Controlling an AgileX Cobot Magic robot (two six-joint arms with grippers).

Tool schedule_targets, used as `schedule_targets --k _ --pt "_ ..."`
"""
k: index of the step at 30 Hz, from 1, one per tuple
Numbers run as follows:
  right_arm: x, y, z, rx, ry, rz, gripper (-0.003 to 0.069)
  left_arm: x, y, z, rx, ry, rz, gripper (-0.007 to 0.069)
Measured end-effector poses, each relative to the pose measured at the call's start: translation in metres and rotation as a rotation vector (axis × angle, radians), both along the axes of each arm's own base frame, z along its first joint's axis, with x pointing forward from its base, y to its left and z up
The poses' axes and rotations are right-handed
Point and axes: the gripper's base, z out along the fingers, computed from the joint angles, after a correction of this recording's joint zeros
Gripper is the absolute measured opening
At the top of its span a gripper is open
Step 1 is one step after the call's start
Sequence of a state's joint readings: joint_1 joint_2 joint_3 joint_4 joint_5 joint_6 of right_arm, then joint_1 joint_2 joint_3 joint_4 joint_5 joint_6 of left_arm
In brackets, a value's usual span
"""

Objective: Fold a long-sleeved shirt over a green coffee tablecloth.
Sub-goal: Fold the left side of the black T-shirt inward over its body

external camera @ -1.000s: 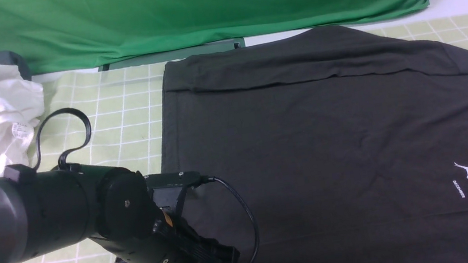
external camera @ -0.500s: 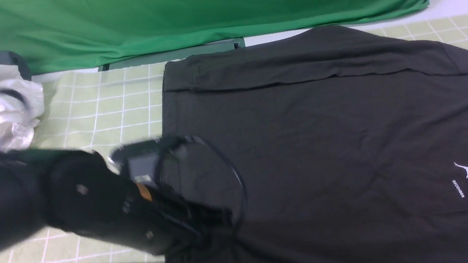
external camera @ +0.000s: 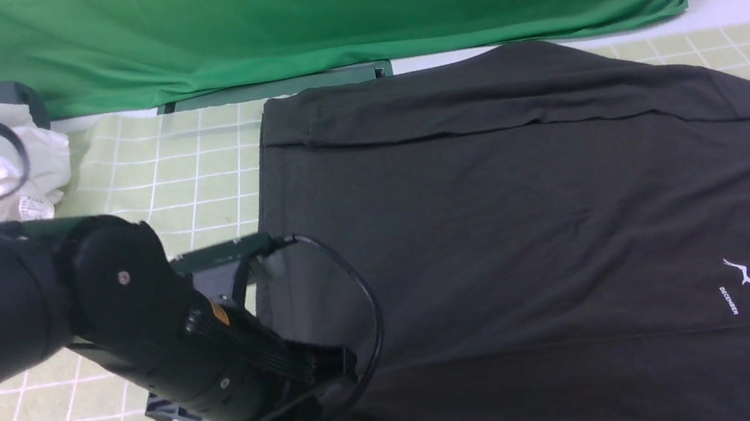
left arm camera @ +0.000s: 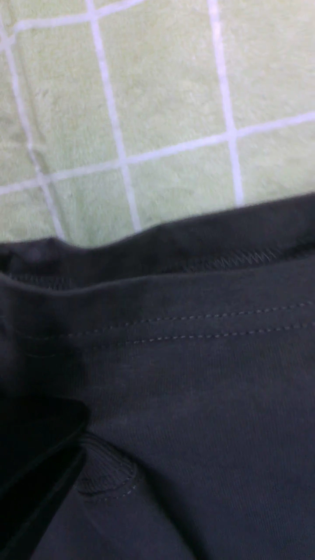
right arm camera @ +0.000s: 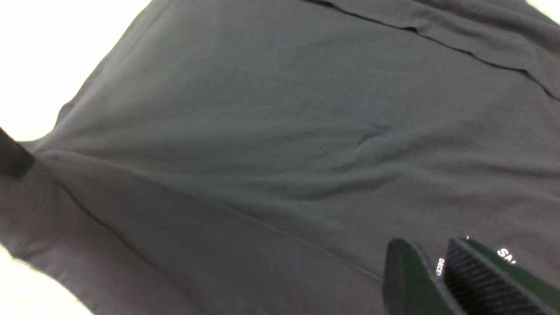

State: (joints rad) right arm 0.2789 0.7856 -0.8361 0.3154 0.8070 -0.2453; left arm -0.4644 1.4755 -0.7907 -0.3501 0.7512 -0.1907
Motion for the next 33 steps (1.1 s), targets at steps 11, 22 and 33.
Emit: schedule_targets --k 11,22,33 --pt "0.000 0.000 0.000 -0.007 -0.006 0.007 0.0144 -0.003 0.004 -0.037 0.060 0.070 0.011 0.0157" --pt "0.000 0.000 0.000 -0.014 -0.010 0.014 0.0153 -0.003 0.002 -0.037 0.039 0.076 0.018 0.0106" --pt "0.000 0.000 0.000 -0.014 -0.010 0.014 0.0165 -0.006 0.001 0.000 -0.025 -0.009 -0.036 0.0020"
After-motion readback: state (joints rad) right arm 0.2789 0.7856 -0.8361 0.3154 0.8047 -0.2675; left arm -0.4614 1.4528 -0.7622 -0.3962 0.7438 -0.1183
